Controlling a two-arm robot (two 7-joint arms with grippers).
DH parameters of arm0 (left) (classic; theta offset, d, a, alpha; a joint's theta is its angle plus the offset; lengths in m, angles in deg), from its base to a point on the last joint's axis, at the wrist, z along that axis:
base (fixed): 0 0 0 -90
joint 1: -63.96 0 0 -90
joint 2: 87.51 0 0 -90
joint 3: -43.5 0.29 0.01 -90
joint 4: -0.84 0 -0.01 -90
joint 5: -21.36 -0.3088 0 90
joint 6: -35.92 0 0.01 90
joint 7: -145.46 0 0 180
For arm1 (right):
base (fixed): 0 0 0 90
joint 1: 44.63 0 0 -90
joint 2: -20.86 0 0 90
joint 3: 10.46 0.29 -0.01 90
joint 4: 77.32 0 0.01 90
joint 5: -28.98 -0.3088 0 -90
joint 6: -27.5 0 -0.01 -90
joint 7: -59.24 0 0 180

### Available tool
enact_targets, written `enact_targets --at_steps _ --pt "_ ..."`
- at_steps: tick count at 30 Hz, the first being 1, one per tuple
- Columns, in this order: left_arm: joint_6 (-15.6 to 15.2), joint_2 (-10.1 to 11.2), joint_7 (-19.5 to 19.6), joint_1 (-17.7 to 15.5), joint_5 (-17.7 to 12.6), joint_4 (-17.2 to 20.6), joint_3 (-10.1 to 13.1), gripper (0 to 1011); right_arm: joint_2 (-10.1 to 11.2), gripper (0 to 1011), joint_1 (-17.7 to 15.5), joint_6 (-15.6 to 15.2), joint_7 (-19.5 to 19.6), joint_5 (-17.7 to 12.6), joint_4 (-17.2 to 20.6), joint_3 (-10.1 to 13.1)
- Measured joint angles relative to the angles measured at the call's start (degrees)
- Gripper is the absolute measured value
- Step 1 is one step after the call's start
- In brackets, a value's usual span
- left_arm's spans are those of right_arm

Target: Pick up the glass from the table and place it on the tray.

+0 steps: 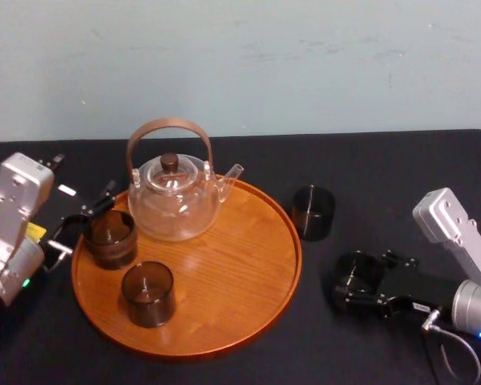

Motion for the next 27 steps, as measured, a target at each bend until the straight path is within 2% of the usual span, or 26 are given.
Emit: enact_targets --at_steps 7,12,19,27 --pt "0.0 0.0 0.0 0.0 0.0 0.0 0.0 1001 1.03 900 1.14 -0.01 -2.03 -1.46 0.98 0.12" --pt "0.0 0.0 0.0 0.0 0.0 0.0 0.0 1001 1.62 900 3.27 0.1 -3.49 -2.7 1.43 -0.02" --pt "0.0 0.0 0.0 0.0 0.0 0.0 0.0 1001 1.37 900 7.53 0.86 -5.05 -2.73 0.36 -2.42" --pt "0.0 0.0 0.0 0.0 0.0 0.0 0.0 1001 -0.68 900 12.1 2.03 -6.4 -2.09 -2.02 -6.12"
